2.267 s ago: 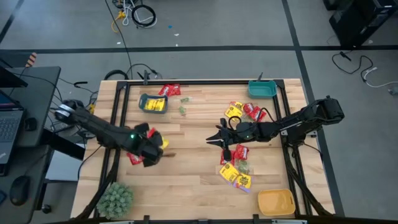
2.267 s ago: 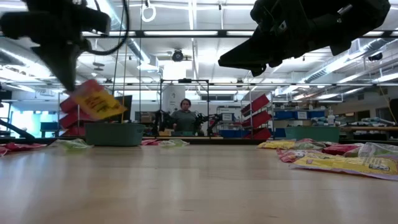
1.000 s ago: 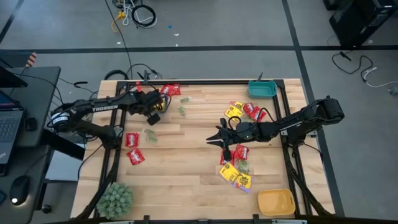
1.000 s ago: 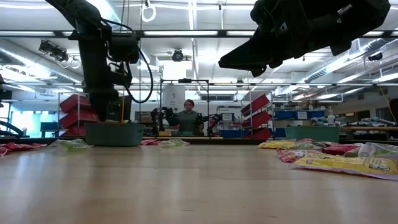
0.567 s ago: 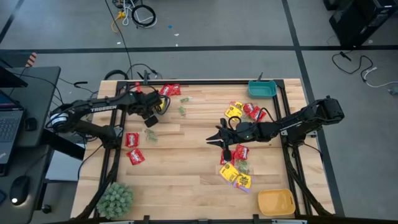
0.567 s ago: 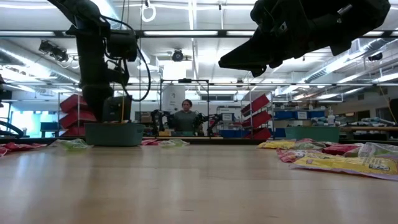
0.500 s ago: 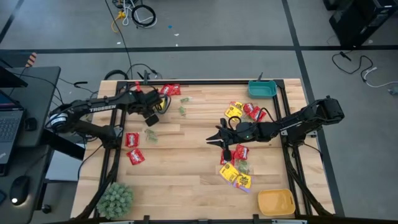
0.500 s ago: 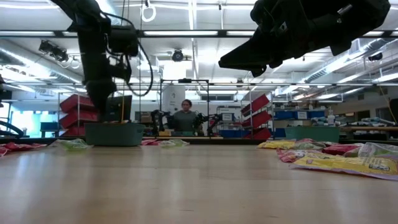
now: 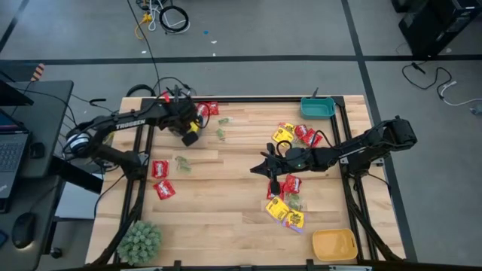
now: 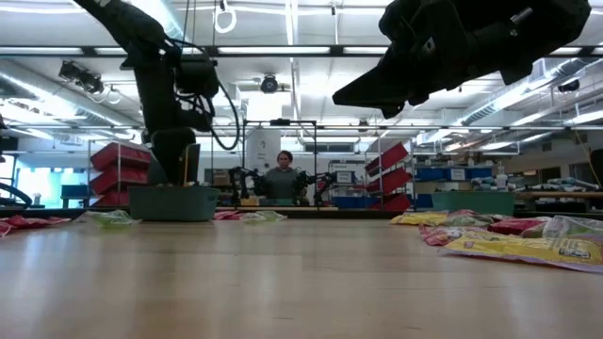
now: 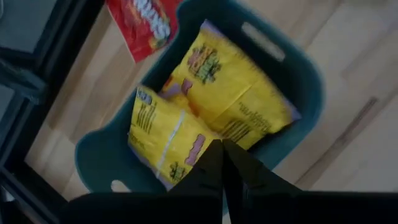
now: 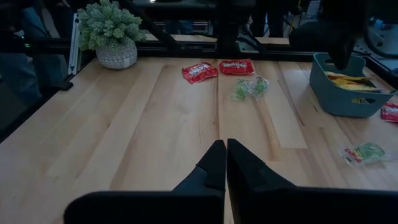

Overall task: Sort candy
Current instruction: Put the yellow candy into the dark blue bin

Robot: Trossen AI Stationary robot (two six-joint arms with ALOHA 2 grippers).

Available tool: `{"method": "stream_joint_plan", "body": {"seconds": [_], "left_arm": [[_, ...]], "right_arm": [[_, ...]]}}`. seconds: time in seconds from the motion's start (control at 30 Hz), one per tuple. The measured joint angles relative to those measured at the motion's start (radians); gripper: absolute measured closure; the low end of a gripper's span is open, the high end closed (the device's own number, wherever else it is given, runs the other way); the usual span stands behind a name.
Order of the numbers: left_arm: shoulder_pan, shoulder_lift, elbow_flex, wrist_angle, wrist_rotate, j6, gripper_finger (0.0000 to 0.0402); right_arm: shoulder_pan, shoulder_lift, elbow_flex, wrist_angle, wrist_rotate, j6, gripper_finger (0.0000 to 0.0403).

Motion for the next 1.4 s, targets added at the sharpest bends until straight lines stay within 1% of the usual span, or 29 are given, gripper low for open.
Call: {"method": "stream_joint_plan", "body": {"seconds": [0.2,0.27,0.5,0.63,0.73,1.07,1.23,1.4], "left_arm": [[0.043,0.028,-0.002,-0.001,0.006,0.026,0.04],[0.051,0.032,-0.019,0.036,0.009,0.04,0.04],[0.058,0.034,-0.107,0.165,0.078,0.059,0.0401],[0.05,0.034,-0.148,0.238,0.126,0.038,0.0401],[0.033,0.034,-0.16,0.259,0.137,0.023,0.0401],[-0.068,0.034,-0.156,0.258,0.164,-0.025,0.0401],[-0.091,0.034,-0.109,0.252,0.167,-0.035,0.0401],[-0.091,0.033,-0.055,0.216,0.166,-0.006,0.0401]], "right_arm": [[-0.011,0.0,0.0,-0.011,0.001,0.0,0.0402],[-0.014,0.0,0.0,-0.019,0.001,0.001,0.0402],[-0.015,0.0,0.0,-0.026,0.002,0.003,0.0402],[-0.015,0.0,0.0,-0.026,0.002,0.002,0.0401],[-0.015,0.0,0.0,-0.026,0.002,0.002,0.0402],[-0.015,0.0,0.0,-0.026,0.002,0.003,0.0402],[-0.017,0.0,0.0,-0.019,0.002,0.01,0.0397],[-0.038,-0.001,0.001,-0.02,0.002,0.027,0.0396]]}}
